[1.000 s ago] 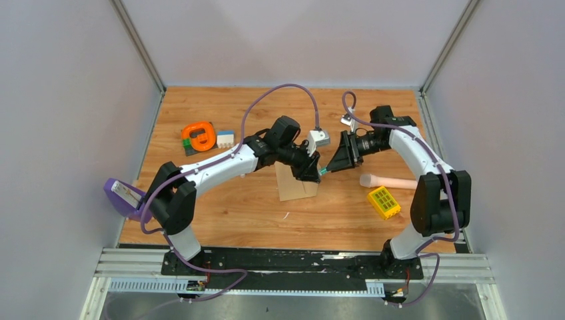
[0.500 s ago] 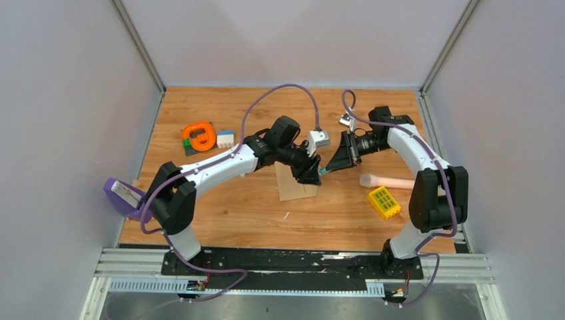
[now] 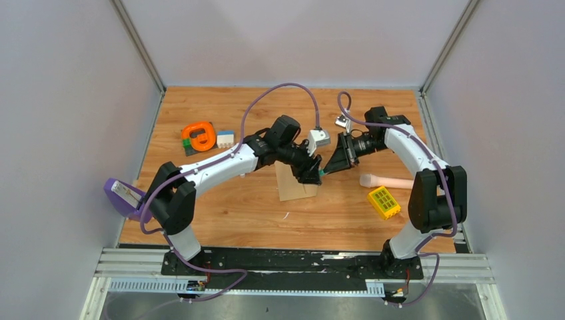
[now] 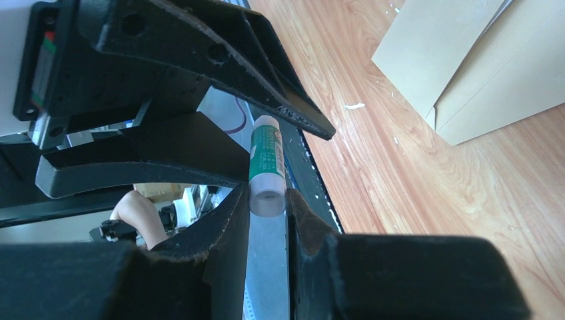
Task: Place the letter into the envelope and seal it
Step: Unscrew the solid glue.
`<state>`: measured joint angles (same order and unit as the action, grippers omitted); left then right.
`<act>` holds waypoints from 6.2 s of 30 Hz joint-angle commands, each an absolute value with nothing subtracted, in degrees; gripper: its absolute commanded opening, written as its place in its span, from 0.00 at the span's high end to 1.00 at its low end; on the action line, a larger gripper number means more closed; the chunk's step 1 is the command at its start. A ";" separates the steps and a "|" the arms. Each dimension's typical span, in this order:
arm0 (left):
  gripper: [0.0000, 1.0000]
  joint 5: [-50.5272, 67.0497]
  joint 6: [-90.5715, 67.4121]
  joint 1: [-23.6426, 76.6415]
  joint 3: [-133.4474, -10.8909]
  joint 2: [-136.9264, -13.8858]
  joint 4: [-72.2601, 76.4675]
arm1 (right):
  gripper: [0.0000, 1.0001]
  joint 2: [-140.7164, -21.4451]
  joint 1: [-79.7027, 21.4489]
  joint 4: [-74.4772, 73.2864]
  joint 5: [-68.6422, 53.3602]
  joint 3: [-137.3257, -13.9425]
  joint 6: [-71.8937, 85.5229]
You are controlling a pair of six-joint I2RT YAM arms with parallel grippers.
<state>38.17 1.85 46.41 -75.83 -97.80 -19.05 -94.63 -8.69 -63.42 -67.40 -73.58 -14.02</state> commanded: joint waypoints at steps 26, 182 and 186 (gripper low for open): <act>1.00 57.67 -2.66 46.49 -78.47 -95.16 -17.55 | 0.98 -87.70 -9.99 -64.16 -67.43 -76.61 -30.29; 1.00 62.31 6.10 48.60 -81.54 -96.10 -26.75 | 0.89 -67.44 -16.96 -88.07 -72.34 -65.57 -110.10; 1.00 58.40 6.65 48.60 -81.82 -95.43 -27.00 | 0.87 -69.39 -17.05 -88.07 -74.91 -67.23 -100.98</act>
<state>64.71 3.33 48.77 -78.46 -98.35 -28.58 -67.99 -15.86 -86.48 -70.08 -64.58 -112.03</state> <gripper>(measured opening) 0.292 0.222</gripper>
